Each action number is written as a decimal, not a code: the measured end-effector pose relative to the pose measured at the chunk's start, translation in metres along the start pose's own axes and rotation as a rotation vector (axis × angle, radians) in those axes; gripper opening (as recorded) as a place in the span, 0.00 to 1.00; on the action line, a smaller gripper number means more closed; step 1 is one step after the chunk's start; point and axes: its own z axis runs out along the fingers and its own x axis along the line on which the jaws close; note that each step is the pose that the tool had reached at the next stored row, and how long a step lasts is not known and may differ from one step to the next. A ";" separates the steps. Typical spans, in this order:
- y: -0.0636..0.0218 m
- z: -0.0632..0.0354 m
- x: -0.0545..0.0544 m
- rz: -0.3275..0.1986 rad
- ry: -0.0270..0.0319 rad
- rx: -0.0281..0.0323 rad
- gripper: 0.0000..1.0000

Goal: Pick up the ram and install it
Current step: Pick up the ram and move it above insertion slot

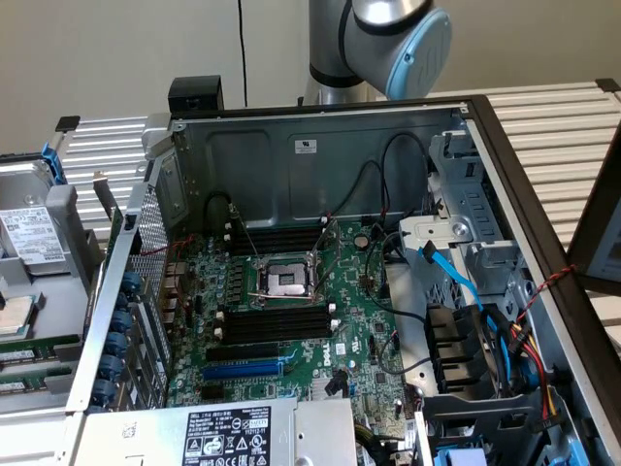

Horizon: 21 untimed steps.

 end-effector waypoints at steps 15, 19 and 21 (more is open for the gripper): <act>-0.0091 0.0267 0.001 0.016 -0.0009 -0.0002 0.24; -0.0098 0.0339 0.001 0.016 -0.0009 -0.0002 0.24; -0.0100 0.0377 0.001 0.016 -0.0009 0.0000 0.24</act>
